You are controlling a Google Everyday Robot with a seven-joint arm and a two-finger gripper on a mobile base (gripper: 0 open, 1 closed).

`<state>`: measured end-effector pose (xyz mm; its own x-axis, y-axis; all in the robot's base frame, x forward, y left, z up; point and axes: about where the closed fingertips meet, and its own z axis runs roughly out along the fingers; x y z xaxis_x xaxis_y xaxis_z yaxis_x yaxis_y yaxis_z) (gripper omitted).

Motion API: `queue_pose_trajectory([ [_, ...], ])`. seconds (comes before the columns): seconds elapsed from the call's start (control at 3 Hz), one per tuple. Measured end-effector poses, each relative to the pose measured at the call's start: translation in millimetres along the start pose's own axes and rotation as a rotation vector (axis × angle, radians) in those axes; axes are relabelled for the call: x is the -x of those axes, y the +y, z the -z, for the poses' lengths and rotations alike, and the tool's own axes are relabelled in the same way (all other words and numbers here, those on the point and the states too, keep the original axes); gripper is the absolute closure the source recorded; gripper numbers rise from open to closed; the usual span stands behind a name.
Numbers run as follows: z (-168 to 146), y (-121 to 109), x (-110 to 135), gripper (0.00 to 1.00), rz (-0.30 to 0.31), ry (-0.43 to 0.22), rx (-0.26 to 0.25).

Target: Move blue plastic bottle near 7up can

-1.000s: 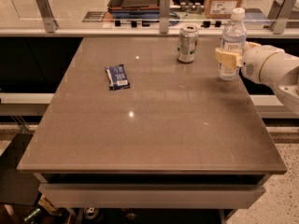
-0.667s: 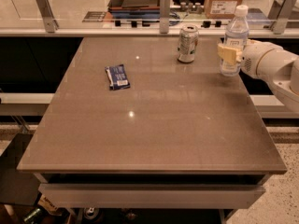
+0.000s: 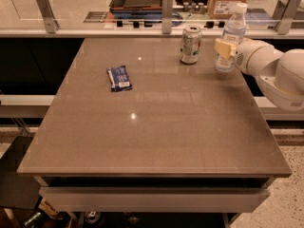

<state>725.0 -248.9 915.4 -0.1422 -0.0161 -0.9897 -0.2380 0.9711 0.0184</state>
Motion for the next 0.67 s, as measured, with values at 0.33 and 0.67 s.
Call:
queue_pose_trajectory([
  [0.33, -19.0, 11.2, 4.1, 1.00, -0.032, -0.019, 0.025],
  [0.67, -33.5, 25.0, -0.1, 1.00, -0.056, -0.013, 0.059],
])
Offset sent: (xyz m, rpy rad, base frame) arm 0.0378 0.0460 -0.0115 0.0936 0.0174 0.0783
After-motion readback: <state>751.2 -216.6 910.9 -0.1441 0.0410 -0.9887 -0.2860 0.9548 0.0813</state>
